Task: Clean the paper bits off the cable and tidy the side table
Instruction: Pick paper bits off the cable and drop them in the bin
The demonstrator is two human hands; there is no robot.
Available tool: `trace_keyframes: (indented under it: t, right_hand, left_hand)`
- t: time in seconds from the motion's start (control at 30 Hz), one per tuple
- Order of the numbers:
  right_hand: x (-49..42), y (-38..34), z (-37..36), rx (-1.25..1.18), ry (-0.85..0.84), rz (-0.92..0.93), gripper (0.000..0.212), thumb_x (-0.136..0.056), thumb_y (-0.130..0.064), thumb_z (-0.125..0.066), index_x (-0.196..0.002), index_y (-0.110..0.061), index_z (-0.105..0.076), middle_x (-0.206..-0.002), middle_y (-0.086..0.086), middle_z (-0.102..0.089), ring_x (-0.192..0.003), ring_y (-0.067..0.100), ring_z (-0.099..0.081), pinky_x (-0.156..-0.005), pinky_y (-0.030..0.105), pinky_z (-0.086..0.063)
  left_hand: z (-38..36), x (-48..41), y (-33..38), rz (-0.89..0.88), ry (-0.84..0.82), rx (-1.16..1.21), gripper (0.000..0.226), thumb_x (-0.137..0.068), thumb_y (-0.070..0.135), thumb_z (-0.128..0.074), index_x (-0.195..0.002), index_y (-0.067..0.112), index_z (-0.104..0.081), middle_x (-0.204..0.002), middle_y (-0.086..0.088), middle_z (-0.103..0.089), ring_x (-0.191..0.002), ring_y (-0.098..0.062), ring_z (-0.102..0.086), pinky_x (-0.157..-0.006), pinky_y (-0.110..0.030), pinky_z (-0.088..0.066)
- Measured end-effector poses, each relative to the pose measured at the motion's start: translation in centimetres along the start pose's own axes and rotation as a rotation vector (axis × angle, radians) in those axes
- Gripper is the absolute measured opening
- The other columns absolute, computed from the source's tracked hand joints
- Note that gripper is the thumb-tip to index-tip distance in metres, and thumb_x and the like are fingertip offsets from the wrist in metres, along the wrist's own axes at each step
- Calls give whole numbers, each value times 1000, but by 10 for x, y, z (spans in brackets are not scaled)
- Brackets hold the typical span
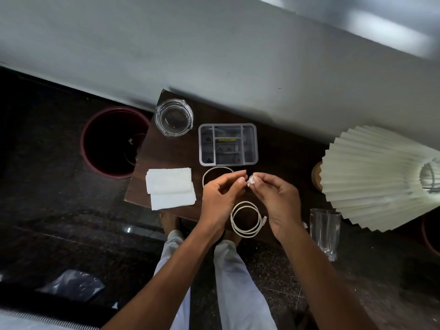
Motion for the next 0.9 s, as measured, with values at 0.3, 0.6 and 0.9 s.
trace_keyframes:
  t: [0.3, 0.6, 0.9]
  right_hand:
    - [19, -21, -42, -66, -52, -54, 12, -85, 1, -73, -93, -8, -77, -92, 8, -78, -87, 15, -77, -72, 18, -59]
    - [27, -25, -80, -103, -204, -131, 20, -91, 11, -60, -103, 0, -72, -93, 12, -78, -89, 17, -76, -78, 22, -61]
    - [33, -28, -120, -123, -266, -169, 39, -89, 21, -54, -116, -7, -61, -113, 19, -73, -104, 25, -73, -97, 35, -56]
  left_hand:
    - [32, -6, 25, -202, -60, -132, 24, -88, 15, -78, -112, 12, -79, -106, 1, -81, -104, -16, -76, -90, -25, -58]
    - [72, -15, 56, -420, -33, -399, 31, -82, 17, -83, -112, 19, -79, -86, -4, -73, -81, -13, -70, -73, -22, -55]
    - [105, -18, 81, -744, 105, -676, 19, -83, 8, -82, -102, 7, -81, -84, -8, -76, -75, -17, -72, -69, -29, -58]
Point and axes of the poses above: each hand's wrist, its own x-axis away from the middle knuckle, its own z-axis out of the back of the hand, y = z × x, the point moved 4 cm from there along -x, towards the middle knuckle
